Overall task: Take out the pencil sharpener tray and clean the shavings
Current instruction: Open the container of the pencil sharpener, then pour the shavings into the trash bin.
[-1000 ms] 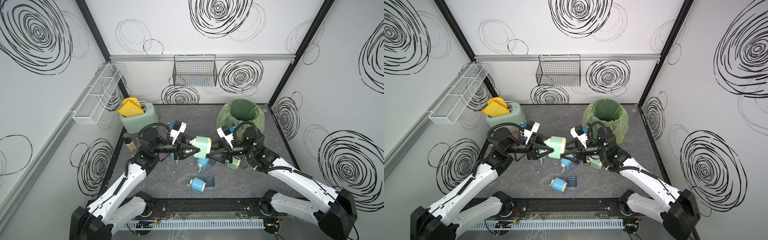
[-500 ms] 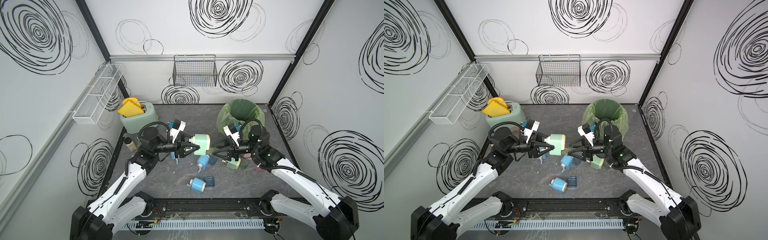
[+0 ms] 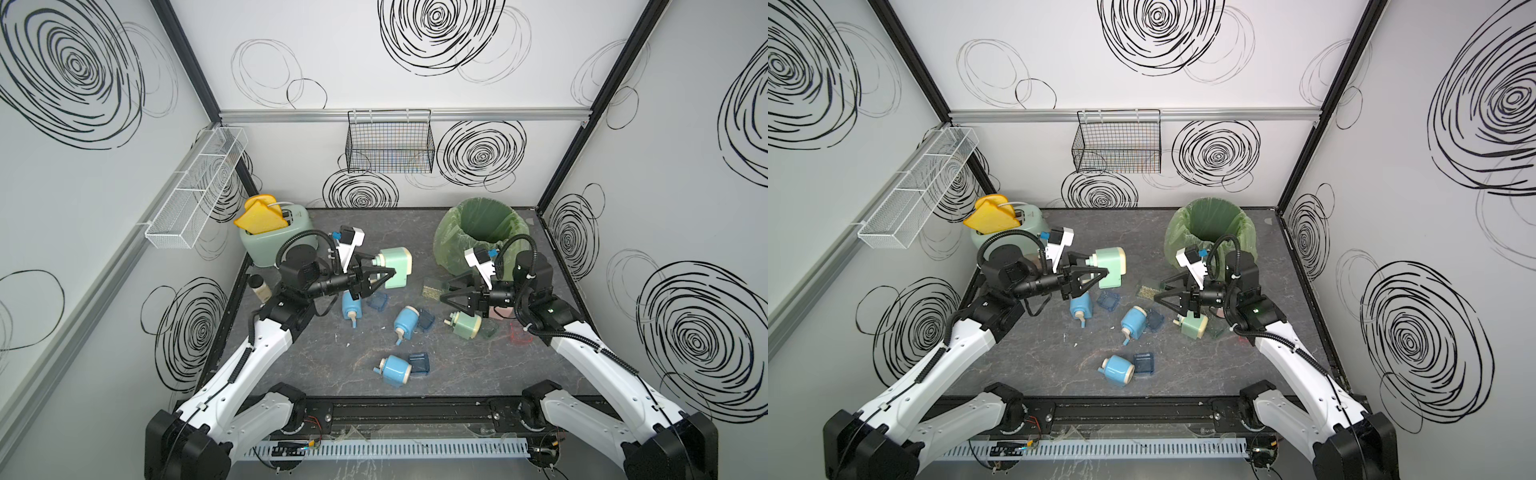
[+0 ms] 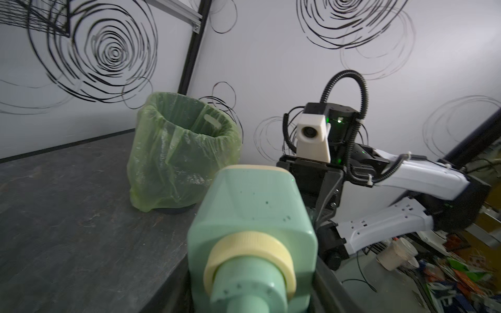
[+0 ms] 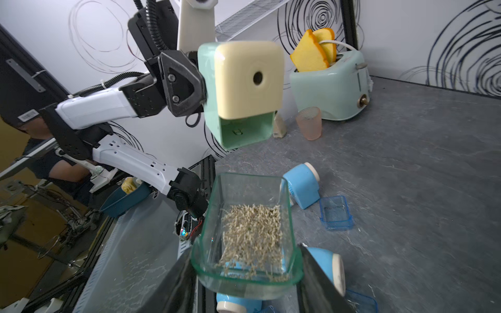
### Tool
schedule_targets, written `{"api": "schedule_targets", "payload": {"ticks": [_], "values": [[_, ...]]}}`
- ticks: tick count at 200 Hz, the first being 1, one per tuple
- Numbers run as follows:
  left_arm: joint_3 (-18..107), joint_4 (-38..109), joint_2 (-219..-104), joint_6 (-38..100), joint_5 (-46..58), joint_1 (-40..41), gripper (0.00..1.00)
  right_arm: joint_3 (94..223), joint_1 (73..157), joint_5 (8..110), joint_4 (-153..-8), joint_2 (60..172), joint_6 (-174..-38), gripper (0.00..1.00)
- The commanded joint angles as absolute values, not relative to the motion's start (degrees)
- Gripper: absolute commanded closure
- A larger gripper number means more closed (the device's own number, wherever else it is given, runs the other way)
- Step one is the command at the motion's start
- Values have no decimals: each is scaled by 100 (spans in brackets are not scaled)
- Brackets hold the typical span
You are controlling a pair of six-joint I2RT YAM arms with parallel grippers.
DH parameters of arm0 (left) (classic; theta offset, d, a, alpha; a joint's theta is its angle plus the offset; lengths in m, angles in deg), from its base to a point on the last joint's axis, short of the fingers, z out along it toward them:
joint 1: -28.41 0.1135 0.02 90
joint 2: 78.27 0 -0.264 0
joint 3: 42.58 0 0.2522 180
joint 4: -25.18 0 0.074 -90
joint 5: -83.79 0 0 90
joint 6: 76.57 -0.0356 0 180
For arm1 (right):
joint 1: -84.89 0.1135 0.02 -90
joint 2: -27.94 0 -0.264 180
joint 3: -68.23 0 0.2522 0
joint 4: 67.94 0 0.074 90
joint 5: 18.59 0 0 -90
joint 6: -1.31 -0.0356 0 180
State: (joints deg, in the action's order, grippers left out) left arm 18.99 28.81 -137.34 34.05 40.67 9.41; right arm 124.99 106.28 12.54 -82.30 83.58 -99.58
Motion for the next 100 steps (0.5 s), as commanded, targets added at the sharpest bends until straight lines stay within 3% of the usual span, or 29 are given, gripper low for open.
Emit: {"api": "schedule_targets", "payload": {"ticks": [1,34,100], "values": [[2270,3095,-13807,3024,3084,999,84,13021,10559,2202,-8834,8300,-9569,60],[2294,3286,-14007,3276,3208,1291,83,14484,10607,5043,-10645,8935,-8711,60],[1923,3502,-13782,3316,3279,1551,82,16968,10730,8696,-12663,10428,-8012,59]]}}
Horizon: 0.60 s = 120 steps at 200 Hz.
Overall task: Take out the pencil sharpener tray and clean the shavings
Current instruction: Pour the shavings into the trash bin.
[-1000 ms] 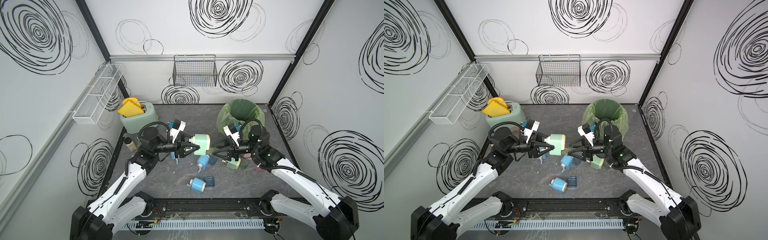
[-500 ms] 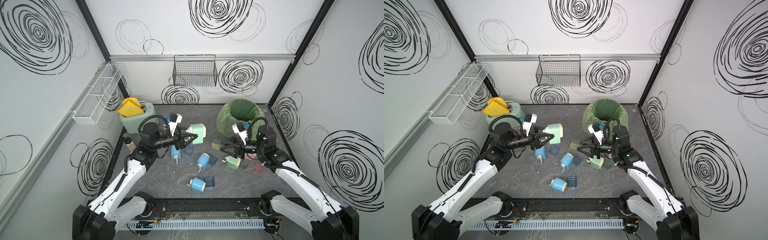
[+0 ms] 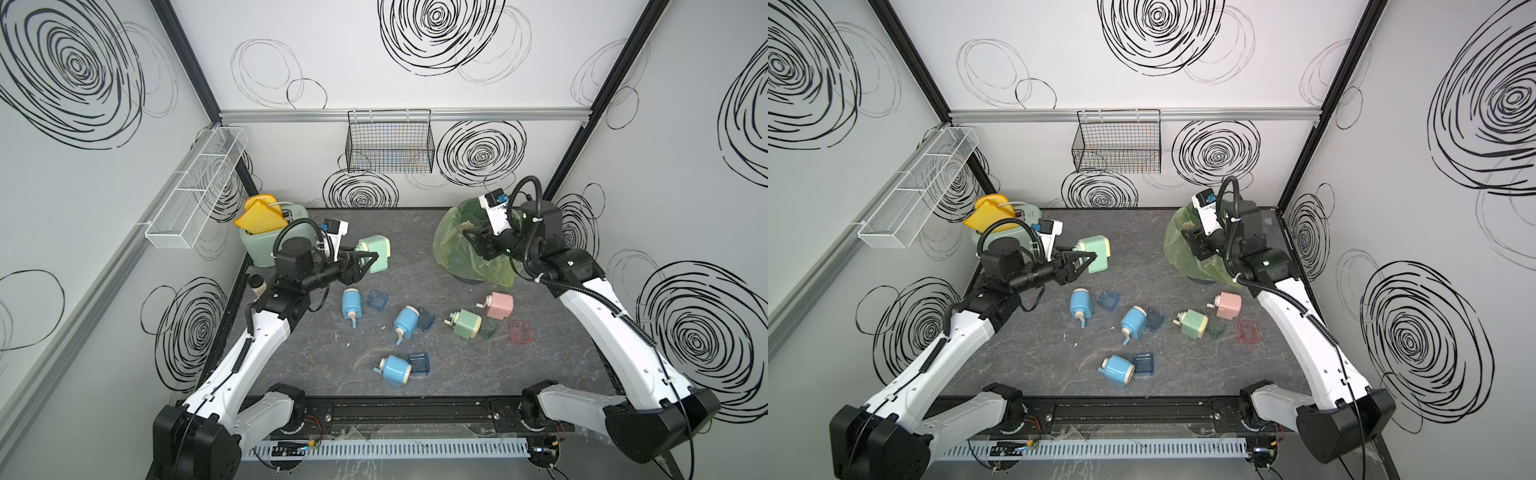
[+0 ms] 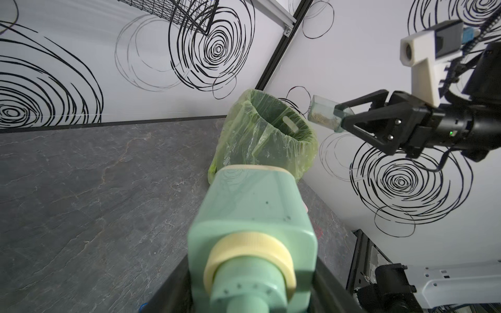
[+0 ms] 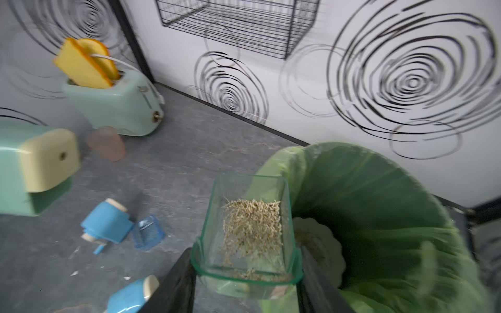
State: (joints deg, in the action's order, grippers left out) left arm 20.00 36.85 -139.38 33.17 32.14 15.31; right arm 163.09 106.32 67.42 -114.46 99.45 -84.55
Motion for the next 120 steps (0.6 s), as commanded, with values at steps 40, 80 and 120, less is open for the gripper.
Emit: {"api": "schedule_targets", "payload": {"ticks": [40,80,120], "values": [[1730,3101,-13748,3678,3642,1721,81,18224,11263,11402,-13973,11690,-7597,58],[1763,3224,-13658,3604,3616,1597,81,18204,11553,13173,-13801,12068,-6962,54],[1820,3332,-13628,3535,3584,1452,81,17940,11635,13858,-12654,11894,-5486,51]]}}
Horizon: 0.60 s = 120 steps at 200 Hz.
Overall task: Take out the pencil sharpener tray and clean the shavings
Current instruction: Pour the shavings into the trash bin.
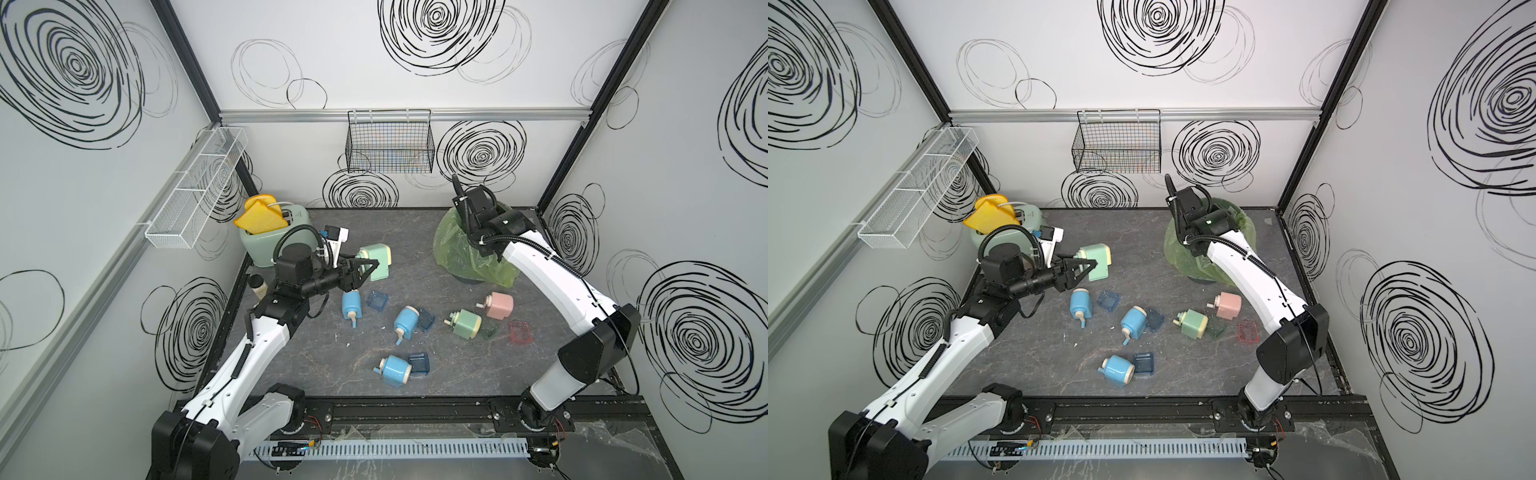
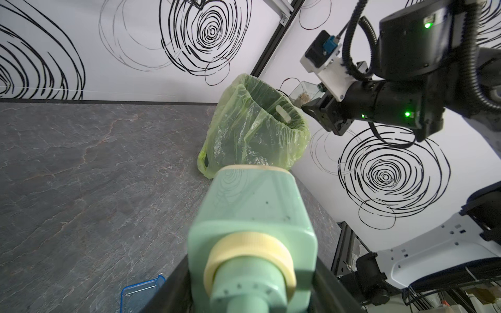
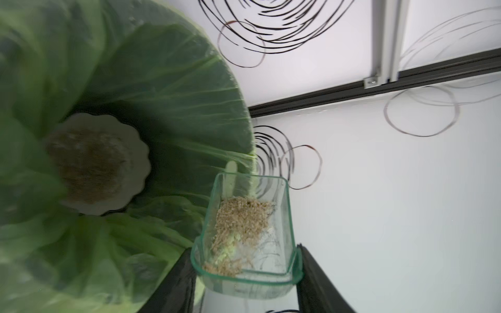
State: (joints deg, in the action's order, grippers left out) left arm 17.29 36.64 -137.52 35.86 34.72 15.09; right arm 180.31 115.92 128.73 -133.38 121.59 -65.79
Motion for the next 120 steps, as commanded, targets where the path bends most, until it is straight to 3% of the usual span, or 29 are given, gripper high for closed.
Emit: {"api": "schedule_targets", "payload": {"ticks": [1,39,120], "values": [[1820,3332,-13628,3538,3587,1448,81,17939,11635,13857,-12636,11888,-5441,51],[1838,3309,-13621,3564,3638,1428,81,16829,11785,13727,-11383,11373,-3600,52],[1864,3304,-13646,3575,3664,1354,81,16165,11776,13306,-10508,10942,-2133,52]]}}
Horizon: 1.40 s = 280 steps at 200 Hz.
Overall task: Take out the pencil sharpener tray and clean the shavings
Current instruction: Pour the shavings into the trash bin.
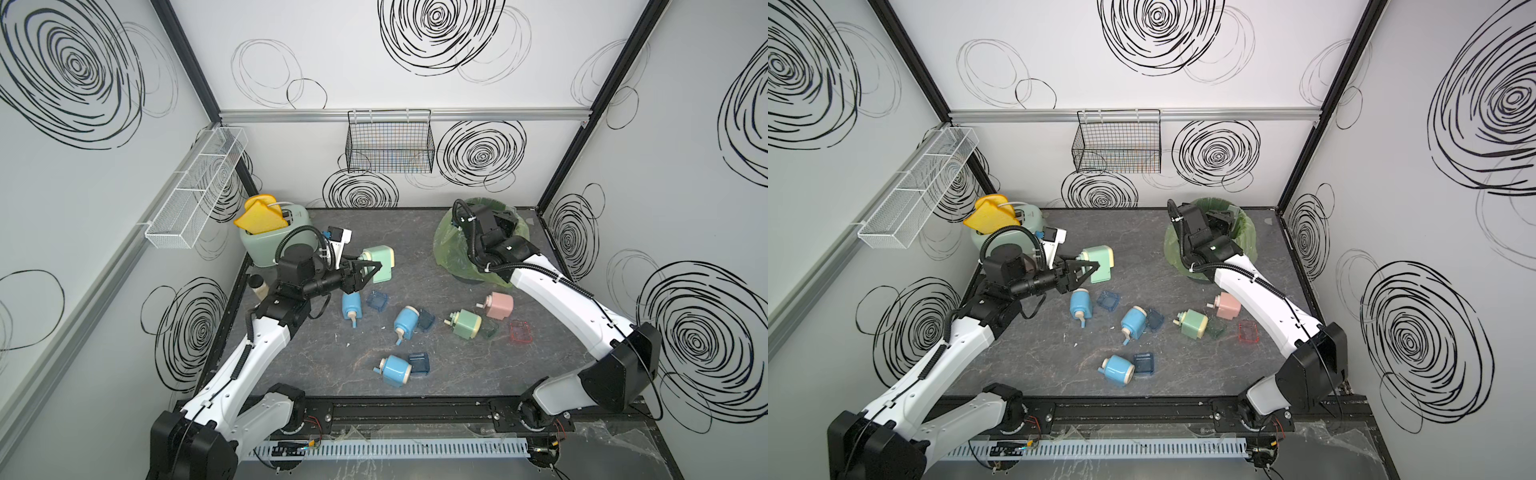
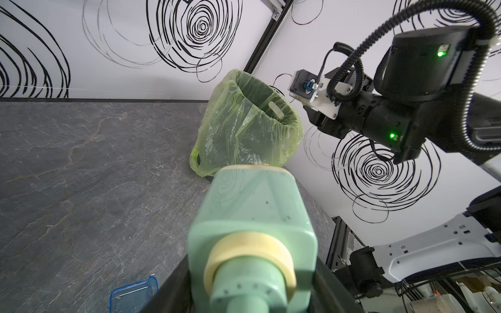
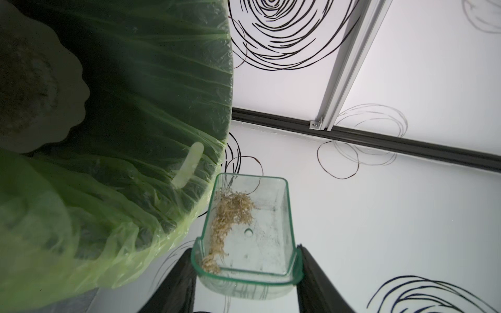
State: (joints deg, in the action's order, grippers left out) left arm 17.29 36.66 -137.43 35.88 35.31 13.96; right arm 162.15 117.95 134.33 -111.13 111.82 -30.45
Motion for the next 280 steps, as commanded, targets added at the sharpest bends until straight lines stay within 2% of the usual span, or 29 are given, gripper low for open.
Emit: {"api": "schedule_targets", "payload": {"ticks": [1,36,52,73,92,112,132,151,171,189,212,233,251,269,280], "values": [[1864,3304,-13641,3575,3662,1355,81,16163,11781,13295,-10504,10937,-2121,52],[1873,3305,-13641,3575,3664,1348,81,15910,11795,13176,-9996,10845,-1678,52],[1864,3303,-13632,3583,3661,1348,81,15746,11934,12699,-10506,10832,-1864,51],[1865,3339,-13614,3556,3661,1351,81,15547,11720,13015,-10128,10799,-1806,52],[1845,3328,-13614,3566,3662,1348,81,15555,11802,12551,-10743,10709,-2050,49],[1864,3340,-13601,3557,3663,1361,81,15666,11568,13153,-9660,10641,-1773,52],[1838,3277,-13612,3612,3698,1381,81,15744,11680,12553,-10621,10621,-2170,49],[1853,3292,-13601,3596,3695,1386,81,15535,11528,13090,-9490,10547,-1680,52],[1823,3281,-13602,3607,3685,1395,81,15747,11691,12254,-11063,10552,-2470,50],[1829,3262,-13602,3619,3713,1396,81,15503,11556,13082,-9756,10485,-1911,53],[1805,3217,-13610,3655,3724,1410,81,15786,11695,11970,-11486,10437,-2718,51],[1827,3253,-13602,3632,3724,1426,81,15439,11491,12871,-9985,10314,-2061,54],[1803,3240,-13600,3648,3721,1436,81,15746,11572,11731,-11682,10355,-3010,48],[1818,3218,-13597,3657,3739,1437,81,15362,11554,12576,-10241,10306,-2291,53],[1820,3261,-13610,3628,3730,1436,81,15653,11535,12359,-10830,10389,-2616,51]]}}
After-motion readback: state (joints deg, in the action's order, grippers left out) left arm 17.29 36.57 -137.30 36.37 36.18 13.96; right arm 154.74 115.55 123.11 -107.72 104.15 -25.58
